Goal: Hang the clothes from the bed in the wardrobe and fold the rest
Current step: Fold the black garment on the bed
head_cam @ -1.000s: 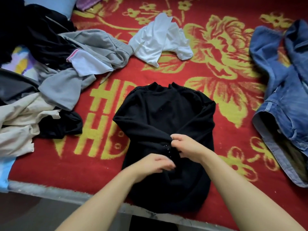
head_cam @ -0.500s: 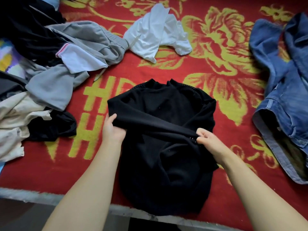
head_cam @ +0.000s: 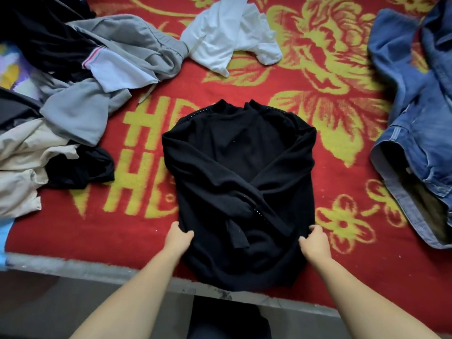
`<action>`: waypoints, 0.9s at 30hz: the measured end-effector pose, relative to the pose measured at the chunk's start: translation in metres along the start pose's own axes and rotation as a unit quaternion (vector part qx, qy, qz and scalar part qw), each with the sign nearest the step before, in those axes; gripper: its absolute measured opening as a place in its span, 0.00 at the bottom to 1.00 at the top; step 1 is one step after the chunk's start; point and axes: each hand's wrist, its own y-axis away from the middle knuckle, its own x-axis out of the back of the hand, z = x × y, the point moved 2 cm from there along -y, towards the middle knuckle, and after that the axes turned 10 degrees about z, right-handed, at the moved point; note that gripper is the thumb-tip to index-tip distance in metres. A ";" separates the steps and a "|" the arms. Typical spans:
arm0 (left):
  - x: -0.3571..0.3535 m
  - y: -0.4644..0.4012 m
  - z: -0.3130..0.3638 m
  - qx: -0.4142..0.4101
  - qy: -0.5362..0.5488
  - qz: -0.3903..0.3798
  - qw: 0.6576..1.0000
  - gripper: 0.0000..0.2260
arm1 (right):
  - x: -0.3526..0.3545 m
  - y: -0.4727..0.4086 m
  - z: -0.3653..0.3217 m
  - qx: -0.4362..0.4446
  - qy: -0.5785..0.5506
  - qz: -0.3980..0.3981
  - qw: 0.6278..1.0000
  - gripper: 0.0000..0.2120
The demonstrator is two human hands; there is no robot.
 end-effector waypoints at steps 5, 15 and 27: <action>-0.021 0.024 -0.046 0.044 0.063 -0.013 0.997 0.18 | -0.018 0.031 0.042 -0.138 -0.167 -0.119 0.969 0.23; 0.008 0.076 -0.084 0.134 0.326 -0.041 0.935 0.06 | 0.018 0.035 0.077 -0.163 -0.329 -0.188 0.911 0.07; 0.061 0.084 0.004 0.166 0.331 -0.182 0.911 0.02 | 0.103 0.025 -0.005 -0.066 -0.268 -0.334 0.901 0.08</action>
